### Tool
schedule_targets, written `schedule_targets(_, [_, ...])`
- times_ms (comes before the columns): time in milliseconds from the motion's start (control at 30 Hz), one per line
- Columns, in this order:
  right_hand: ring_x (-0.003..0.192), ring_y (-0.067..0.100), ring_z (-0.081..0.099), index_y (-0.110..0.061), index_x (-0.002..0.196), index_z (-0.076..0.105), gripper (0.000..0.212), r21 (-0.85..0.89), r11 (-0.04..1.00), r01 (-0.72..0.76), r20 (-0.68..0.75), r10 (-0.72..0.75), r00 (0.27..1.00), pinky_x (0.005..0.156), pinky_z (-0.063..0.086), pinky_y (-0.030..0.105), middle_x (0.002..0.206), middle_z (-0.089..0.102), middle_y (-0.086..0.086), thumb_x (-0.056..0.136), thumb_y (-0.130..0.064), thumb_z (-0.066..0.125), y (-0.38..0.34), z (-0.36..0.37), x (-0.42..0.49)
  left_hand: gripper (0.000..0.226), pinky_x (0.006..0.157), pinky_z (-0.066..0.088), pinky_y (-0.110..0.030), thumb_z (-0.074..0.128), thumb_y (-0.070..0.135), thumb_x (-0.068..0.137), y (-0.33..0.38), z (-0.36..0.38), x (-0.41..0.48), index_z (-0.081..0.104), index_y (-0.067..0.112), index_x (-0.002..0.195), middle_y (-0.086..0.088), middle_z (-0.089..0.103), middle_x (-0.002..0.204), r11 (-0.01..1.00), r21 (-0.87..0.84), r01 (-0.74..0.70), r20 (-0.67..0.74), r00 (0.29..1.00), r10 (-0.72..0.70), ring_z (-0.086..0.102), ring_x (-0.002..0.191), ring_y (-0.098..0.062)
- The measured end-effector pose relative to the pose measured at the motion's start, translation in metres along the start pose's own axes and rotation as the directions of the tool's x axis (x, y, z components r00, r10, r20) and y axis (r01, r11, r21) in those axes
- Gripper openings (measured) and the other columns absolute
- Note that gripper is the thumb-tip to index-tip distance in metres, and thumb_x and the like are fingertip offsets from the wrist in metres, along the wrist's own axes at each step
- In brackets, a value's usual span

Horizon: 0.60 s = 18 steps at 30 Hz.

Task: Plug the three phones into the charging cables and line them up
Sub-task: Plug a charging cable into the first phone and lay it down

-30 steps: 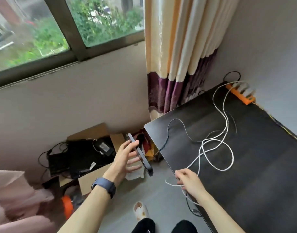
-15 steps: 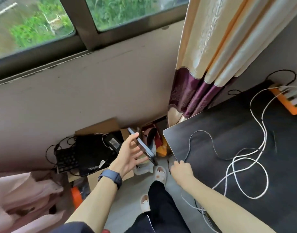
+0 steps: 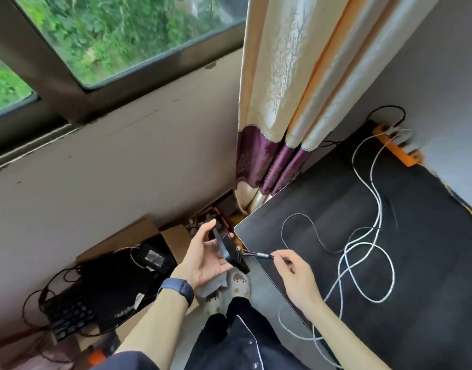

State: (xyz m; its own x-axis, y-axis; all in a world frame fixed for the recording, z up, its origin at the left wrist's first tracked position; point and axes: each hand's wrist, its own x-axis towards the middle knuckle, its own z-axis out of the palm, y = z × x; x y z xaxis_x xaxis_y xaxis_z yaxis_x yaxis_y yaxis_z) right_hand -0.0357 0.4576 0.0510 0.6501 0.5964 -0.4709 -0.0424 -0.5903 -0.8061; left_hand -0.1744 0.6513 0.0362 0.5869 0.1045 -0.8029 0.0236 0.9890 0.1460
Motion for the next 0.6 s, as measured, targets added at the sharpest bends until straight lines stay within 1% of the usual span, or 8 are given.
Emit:
schedule_targets(100, [0.071, 0.011, 0.054, -0.031, 0.096, 0.071, 0.019, 0.091, 0.996, -0.015, -0.079, 0.023, 0.997, 0.071, 0.048, 0.029, 0.075, 0.065, -0.013, 0.099, -0.018, 0.058, -0.001, -0.007, -0.015, 0.062, 0.096, 0.049, -0.047, 0.08, 0.049, 0.07, 0.007, 0.025, 0.008, 0.059, 0.006, 0.109, -0.014, 0.062, 0.101, 0.996, 0.074, 0.043, 0.068, 0.997, -0.049, 0.061, 0.092, -0.032])
schedule_targets(167, [0.072, 0.01, 0.055, -0.031, 0.098, 0.071, 0.019, 0.133, 0.991, -0.011, -0.156, 0.032, 0.987, 0.072, 0.049, 0.031, 0.075, 0.064, -0.014, 0.099, -0.018, 0.057, -0.003, -0.012, -0.022, 0.057, 0.104, 0.044, -0.055, 0.08, 0.048, 0.068, 0.01, 0.037, 0.01, 0.064, 0.007, 0.104, -0.016, 0.064, 0.105, 0.986, 0.16, 0.043, 0.048, 0.998, -0.052, 0.061, 0.101, -0.036])
schedule_targets(233, [0.073, 0.008, 0.058, -0.029, 0.1, 0.071, 0.019, 0.231, 0.972, -0.036, -0.234, 0.091, 0.968, 0.071, 0.049, 0.03, 0.08, 0.065, -0.011, 0.099, -0.018, 0.057, -0.006, -0.019, -0.026, 0.055, 0.101, 0.043, -0.064, 0.082, 0.045, 0.063, 0.013, 0.051, 0.008, 0.066, 0.01, 0.103, -0.017, 0.063, 0.11, 0.969, 0.243, 0.034, 0.016, 0.999, -0.039, 0.058, 0.107, -0.036])
schedule_targets(333, [0.077, 0.006, 0.06, -0.028, 0.101, 0.072, 0.019, 0.338, 0.939, -0.063, -0.258, 0.157, 0.953, 0.069, 0.048, 0.027, 0.088, 0.068, -0.004, 0.1, -0.017, 0.057, -0.005, -0.023, -0.034, 0.047, 0.092, 0.054, -0.052, 0.083, 0.038, 0.062, 0.009, 0.064, 0.007, 0.065, 0.014, 0.098, -0.015, 0.069, 0.101, 0.974, 0.227, -0.012, 0.017, 1.0, 0.008, 0.064, 0.096, -0.031])
schedule_targets(400, [0.079, 0.008, 0.061, -0.028, 0.101, 0.073, 0.019, 0.373, 0.925, -0.067, -0.266, 0.176, 0.948, 0.069, 0.047, 0.028, 0.09, 0.069, -0.003, 0.1, -0.017, 0.057, -0.002, -0.022, -0.04, 0.041, 0.087, 0.057, -0.049, 0.08, 0.038, 0.069, 0.004, 0.064, 0.01, 0.064, 0.014, 0.099, -0.016, 0.071, 0.09, 0.981, 0.193, -0.016, 0.009, 1.0, 0.015, 0.069, 0.092, -0.033])
schedule_targets(433, [0.079, 0.008, 0.062, -0.027, 0.1, 0.073, 0.019, 0.394, 0.917, -0.066, -0.282, 0.189, 0.941, 0.069, 0.047, 0.029, 0.09, 0.069, -0.003, 0.099, -0.017, 0.057, 0.001, -0.021, -0.042, 0.043, 0.088, 0.056, -0.049, 0.079, 0.04, 0.071, 0.002, 0.063, 0.012, 0.064, 0.013, 0.101, -0.016, 0.071, 0.087, 0.984, 0.179, -0.005, 0.02, 1.0, 0.002, 0.069, 0.092, -0.034])
schedule_targets(500, [0.081, 0.009, 0.062, -0.026, 0.1, 0.073, 0.019, 0.441, 0.895, -0.066, -0.311, 0.221, 0.924, 0.07, 0.046, 0.03, 0.089, 0.069, -0.004, 0.099, -0.016, 0.057, 0.004, -0.024, -0.047, 0.054, 0.098, 0.049, -0.044, 0.082, 0.044, 0.067, -0.003, 0.063, 0.015, 0.063, 0.011, 0.105, -0.015, 0.068, 0.09, 0.988, 0.154, 0.018, 0.077, 0.997, -0.031, 0.064, 0.089, -0.032])
schedule_targets(600, [0.083, 0.011, 0.063, -0.027, 0.096, 0.075, 0.021, 0.485, 0.871, -0.083, -0.3, 0.255, 0.919, 0.072, 0.046, 0.032, 0.088, 0.07, -0.005, 0.099, -0.016, 0.058, 0.01, -0.03, -0.053, 0.061, 0.098, 0.028, -0.036, 0.085, 0.047, 0.061, -0.009, 0.065, 0.019, 0.061, 0.009, 0.103, -0.015, 0.061, 0.088, 0.989, 0.139, 0.049, 0.148, 0.987, -0.069, 0.048, 0.082, -0.023])
